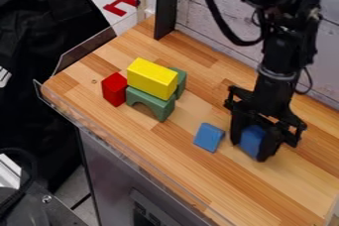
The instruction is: Move the blue block to the right of the table
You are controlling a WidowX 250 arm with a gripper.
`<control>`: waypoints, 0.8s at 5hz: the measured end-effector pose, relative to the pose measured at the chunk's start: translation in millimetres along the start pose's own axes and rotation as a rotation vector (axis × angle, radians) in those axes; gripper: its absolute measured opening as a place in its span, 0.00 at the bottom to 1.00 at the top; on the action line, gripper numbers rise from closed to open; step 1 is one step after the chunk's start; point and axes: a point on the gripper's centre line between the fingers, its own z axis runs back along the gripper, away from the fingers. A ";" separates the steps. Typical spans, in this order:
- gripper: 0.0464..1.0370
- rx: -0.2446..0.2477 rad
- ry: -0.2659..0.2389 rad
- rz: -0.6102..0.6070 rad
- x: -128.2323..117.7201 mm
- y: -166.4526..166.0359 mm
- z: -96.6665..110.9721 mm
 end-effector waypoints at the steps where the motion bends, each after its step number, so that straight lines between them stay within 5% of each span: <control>1: 0.60 -0.026 0.000 0.018 -2.4 2.5 -2.7; 2: 0.88 -0.025 -0.007 0.029 -6.4 5.9 -0.7; 3: 0.96 0.014 -0.045 0.066 -12.3 11.9 14.1; 4: 0.96 0.048 -0.139 0.090 -13.4 13.1 50.6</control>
